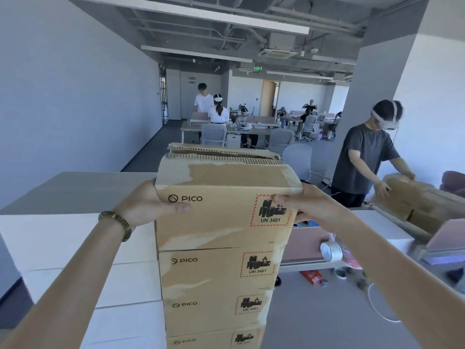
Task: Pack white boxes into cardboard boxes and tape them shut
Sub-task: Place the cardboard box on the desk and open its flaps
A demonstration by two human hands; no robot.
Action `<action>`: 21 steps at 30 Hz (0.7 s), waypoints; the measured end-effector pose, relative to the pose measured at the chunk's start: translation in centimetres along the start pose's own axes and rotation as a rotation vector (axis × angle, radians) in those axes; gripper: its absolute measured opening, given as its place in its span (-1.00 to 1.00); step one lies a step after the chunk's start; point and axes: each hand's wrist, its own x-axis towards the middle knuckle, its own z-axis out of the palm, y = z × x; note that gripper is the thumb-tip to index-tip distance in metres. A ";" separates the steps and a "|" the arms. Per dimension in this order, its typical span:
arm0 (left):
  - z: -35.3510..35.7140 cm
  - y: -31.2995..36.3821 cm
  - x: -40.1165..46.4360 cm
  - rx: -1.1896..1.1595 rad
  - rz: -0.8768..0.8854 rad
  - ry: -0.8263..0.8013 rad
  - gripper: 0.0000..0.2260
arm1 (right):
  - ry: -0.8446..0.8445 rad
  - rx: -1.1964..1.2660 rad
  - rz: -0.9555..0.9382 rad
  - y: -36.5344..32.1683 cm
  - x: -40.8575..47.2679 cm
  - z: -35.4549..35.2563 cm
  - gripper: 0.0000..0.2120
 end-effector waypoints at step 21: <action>12.8 7.9 -13.9 -0.039 -0.060 0.260 -0.50 | 0.003 0.199 -0.236 6.6 -13.8 -8.0 -0.62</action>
